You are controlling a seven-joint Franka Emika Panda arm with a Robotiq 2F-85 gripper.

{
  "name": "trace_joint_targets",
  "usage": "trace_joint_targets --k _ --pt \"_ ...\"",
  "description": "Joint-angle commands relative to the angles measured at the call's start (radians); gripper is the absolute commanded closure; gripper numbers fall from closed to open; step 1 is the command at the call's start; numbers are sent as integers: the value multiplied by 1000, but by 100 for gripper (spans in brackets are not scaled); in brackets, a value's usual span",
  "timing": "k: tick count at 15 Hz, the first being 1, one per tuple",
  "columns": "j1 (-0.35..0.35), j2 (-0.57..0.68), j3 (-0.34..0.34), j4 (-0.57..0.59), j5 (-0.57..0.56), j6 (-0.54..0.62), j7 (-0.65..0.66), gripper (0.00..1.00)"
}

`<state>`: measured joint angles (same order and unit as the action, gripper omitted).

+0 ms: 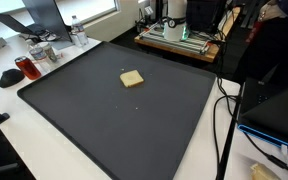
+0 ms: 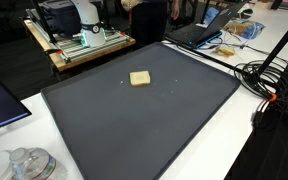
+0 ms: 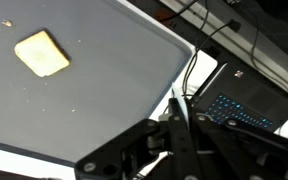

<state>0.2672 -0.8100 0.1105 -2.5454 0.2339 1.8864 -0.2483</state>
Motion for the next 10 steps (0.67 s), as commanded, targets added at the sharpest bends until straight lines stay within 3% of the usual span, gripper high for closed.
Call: trace_joint_targets --k 1,5,7,8,10 --pt "-79 156 39 51 -96 104 88 99" --pt "-155 322 53 97 -210 148 213 99" --pt "-174 412 35 139 -228 78 249 99" --pt "-143 321 26 71 -206 132 211 96" --pt "-160 392 21 100 -211 118 224 96"
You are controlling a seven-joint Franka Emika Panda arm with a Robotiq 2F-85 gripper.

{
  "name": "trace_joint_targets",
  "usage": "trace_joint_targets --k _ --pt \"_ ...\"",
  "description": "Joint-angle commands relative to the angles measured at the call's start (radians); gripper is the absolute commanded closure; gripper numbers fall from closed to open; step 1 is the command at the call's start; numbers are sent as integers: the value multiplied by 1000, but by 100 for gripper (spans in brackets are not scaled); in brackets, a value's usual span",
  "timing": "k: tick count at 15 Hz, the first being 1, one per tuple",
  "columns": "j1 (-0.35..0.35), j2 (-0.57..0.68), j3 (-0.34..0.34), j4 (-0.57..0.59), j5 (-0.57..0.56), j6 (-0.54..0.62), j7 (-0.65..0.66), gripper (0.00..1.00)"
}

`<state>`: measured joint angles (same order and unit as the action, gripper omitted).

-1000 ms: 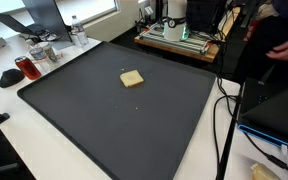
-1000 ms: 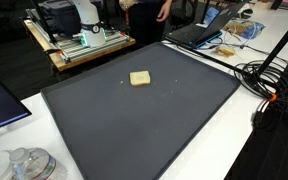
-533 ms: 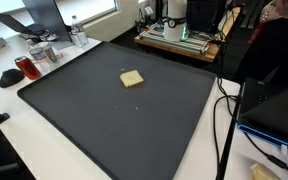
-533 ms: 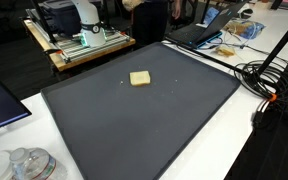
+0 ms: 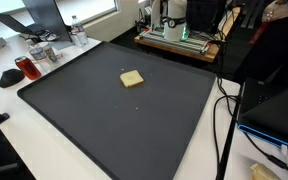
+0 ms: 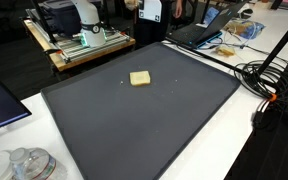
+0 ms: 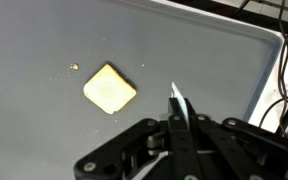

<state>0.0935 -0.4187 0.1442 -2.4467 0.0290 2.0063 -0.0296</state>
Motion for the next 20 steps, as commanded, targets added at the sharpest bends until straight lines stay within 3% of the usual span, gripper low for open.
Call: trace_joint_targets --k 1,6,13,15,18,20 --pt "12 19 -13 13 -6 -5 8 96" --pt "13 62 -13 39 -11 3 -3 99" --pt "11 239 -14 45 -16 256 15 99" --pt "-5 291 -12 49 -53 297 64 99" --pt "-10 348 25 67 -223 371 269 99" --pt "6 391 38 107 -309 335 393 99"
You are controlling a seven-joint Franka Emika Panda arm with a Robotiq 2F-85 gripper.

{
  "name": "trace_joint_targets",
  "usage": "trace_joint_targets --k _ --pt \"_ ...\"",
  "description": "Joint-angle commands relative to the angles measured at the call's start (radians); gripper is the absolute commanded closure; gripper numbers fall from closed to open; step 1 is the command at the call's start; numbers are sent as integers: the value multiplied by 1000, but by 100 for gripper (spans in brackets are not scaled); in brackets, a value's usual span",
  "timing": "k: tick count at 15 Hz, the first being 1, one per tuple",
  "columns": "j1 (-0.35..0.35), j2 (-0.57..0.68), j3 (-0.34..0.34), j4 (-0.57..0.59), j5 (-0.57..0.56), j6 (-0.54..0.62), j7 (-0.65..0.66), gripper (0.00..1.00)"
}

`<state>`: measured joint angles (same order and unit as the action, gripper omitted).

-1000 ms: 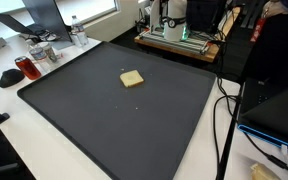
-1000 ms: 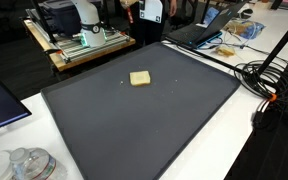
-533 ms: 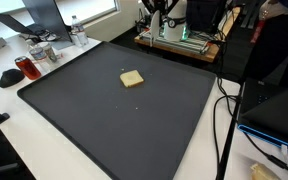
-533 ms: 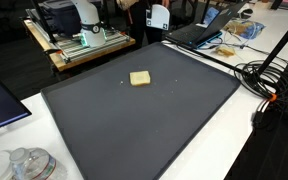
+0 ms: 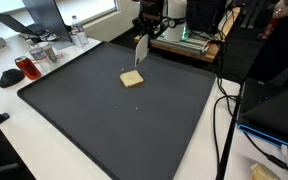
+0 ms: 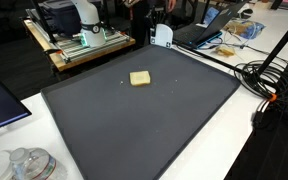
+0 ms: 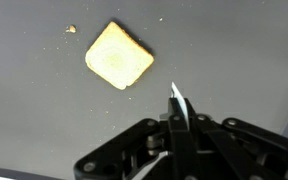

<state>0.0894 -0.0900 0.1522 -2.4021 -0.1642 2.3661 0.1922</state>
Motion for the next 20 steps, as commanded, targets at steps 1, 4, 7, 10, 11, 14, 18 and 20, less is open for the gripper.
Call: trace_joint_targets --k 1,4,7,10,11,14,18,20 --pt "12 77 37 77 -199 -30 267 99" --pt "56 128 58 145 -331 -138 461 99" --pt "121 186 79 221 -399 -275 593 99" --pt "190 259 94 293 -433 -394 699 99" --pt "210 281 93 316 -446 -421 728 99" --pt "258 355 85 388 -471 -452 797 99" --pt "289 452 57 487 -532 -443 839 99" --pt "292 488 39 523 -538 -449 836 99"
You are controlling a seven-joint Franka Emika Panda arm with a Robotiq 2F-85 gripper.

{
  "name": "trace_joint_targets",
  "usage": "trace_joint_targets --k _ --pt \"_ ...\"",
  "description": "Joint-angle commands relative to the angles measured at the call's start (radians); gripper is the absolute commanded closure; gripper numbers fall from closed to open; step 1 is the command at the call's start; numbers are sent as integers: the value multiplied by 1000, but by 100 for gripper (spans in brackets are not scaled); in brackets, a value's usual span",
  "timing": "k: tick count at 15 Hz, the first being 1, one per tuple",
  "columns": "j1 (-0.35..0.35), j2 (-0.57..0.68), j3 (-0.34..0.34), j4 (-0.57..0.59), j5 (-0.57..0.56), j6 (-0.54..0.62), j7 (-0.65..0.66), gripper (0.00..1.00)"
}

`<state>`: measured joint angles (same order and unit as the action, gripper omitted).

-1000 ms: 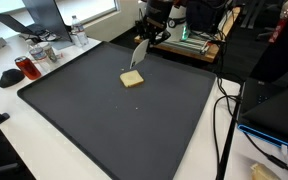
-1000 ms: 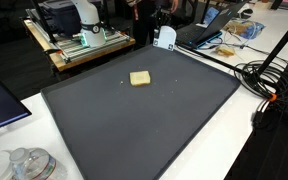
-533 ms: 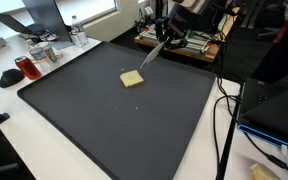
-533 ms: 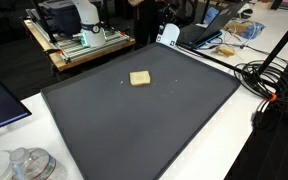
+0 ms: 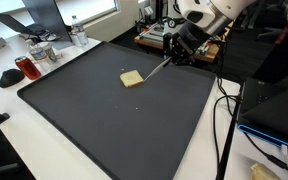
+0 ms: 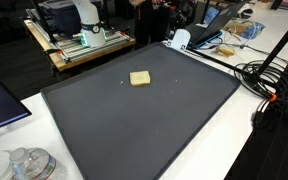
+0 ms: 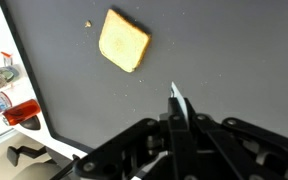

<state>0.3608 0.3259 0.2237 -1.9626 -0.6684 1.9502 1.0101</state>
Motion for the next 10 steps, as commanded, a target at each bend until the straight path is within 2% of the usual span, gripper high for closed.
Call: trace_joint_targets --k 1,7,10 --pt "19 89 -44 99 -35 -35 16 99" --pt "17 167 -98 139 -28 -30 -7 99" --pt "-30 171 -91 130 38 26 -115 99"
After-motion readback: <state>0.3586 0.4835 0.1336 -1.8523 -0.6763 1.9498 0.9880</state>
